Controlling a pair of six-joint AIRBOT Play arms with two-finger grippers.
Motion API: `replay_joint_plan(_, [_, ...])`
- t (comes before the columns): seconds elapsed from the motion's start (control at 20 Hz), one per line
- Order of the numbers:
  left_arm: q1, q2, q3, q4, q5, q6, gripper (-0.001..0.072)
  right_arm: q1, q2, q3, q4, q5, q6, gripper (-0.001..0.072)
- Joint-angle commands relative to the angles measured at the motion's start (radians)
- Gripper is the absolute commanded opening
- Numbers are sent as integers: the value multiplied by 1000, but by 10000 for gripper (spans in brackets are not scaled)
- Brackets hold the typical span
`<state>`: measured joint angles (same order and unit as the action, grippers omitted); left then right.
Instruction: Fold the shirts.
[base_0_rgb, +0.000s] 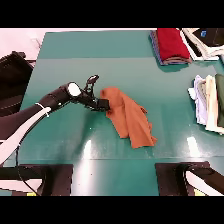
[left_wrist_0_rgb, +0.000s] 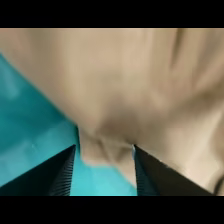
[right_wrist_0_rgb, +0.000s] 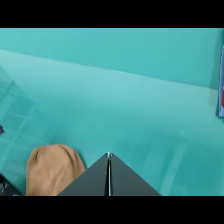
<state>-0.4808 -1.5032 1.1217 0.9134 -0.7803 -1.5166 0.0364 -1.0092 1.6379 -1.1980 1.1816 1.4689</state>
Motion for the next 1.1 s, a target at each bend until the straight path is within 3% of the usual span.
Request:
replay_joint_plan(0.0, [1, -16, -4, -65, 115, 28, 438, 0, 0, 0, -1, 31, 0, 18])
replay_joint_plan(0.2, [1, -28, -4, -69, 169, 23, 414, 1, -1, 0, 0, 40, 0, 18])
replay_joint_plan(0.3, [2, -28, 12, -68, 175, 26, 57, 0, -3, 0, -11, 96, 0, 18])
replay_joint_plan(0.35, [2, -28, 27, -67, 175, 34, 25, 0, -7, -5, -22, 143, 0, 19])
replay_joint_plan(0.5, [2, -27, 100, -51, 146, 35, 24, 0, 19, -155, -62, 218, 0, 19])
replay_joint_plan(0.7, [2, -27, 181, -42, 80, 89, 25, 0, 92, -610, -55, 214, 0, 38])
replay_joint_plan(0.8, [2, -27, 185, -36, 77, 89, 25, 1, 99, -832, 31, 177, -2, 504])
replay_joint_plan(0.85, [2, -27, 185, -33, 74, 88, 25, 10, 92, -926, 113, 136, -17, 532])
replay_joint_plan(1.05, [2, -27, 185, -31, 59, 88, 25, 143, 13, -1096, 329, -88, -68, 531])
